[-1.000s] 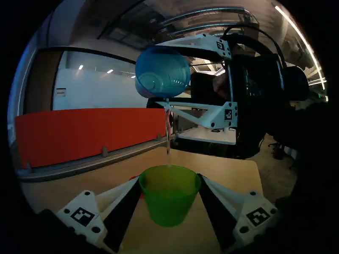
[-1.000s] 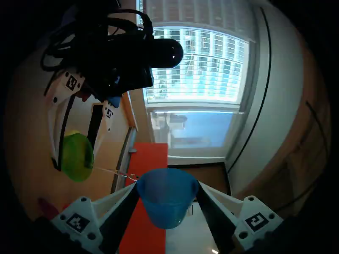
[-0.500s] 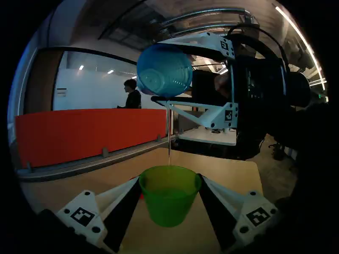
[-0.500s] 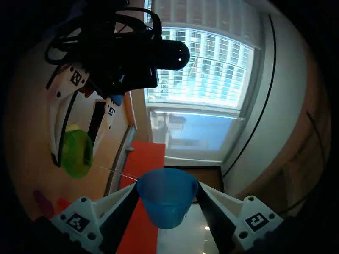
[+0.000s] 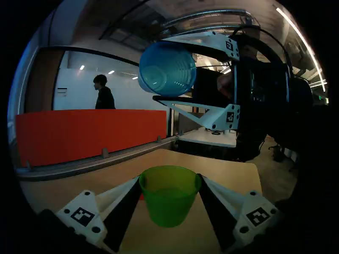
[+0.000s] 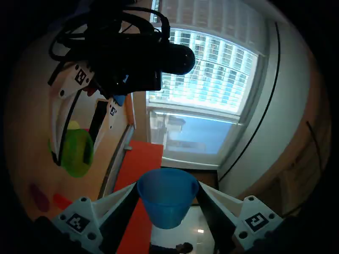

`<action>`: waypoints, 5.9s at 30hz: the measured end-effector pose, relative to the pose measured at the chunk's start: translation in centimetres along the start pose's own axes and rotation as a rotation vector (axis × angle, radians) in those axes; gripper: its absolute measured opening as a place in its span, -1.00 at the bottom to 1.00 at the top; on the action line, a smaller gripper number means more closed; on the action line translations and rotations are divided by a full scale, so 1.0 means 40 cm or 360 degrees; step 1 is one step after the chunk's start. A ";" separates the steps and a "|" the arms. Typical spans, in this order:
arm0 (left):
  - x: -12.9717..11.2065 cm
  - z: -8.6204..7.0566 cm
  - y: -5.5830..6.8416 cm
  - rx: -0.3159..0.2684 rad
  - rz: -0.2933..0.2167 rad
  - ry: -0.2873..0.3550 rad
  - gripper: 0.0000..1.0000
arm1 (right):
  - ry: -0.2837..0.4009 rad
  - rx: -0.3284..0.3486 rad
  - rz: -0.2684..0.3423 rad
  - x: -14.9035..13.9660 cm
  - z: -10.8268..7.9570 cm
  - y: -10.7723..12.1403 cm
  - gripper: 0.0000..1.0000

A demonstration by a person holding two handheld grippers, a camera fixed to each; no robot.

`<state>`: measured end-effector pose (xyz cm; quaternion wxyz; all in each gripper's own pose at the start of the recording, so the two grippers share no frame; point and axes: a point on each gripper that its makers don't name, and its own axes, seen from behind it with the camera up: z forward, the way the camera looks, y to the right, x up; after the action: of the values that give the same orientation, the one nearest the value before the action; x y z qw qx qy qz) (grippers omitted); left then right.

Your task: Pour water

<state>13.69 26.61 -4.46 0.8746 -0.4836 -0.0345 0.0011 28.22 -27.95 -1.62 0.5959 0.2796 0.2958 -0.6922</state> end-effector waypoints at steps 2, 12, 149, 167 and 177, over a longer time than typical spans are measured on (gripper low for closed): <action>0.001 0.000 0.000 0.0000 0.0000 0.0000 0.78 | 0.0001 -0.0001 0.0001 0.000 -0.002 0.001 0.84; 0.009 -0.003 0.007 -0.0005 0.0005 0.0005 0.77 | 0.0016 -0.0013 0.0149 -0.002 -0.015 0.004 0.84; -0.069 -0.026 -0.030 0.0076 0.0123 -0.0247 0.77 | -0.0144 0.0170 0.2567 -0.151 -0.284 -0.189 0.86; -0.180 -0.015 -0.027 0.0054 0.0174 -0.0491 0.77 | -0.0224 0.0397 0.2545 -0.120 -0.305 -0.345 0.87; -0.246 -0.007 -0.025 0.0032 0.0191 -0.0635 0.77 | -0.0292 0.0529 0.2494 -0.112 -0.309 -0.453 0.87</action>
<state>3.87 25.48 -4.33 0.8535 -0.4663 -0.1783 0.1493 11.28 -13.72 -5.20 0.8807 0.4329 -0.1433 -0.1282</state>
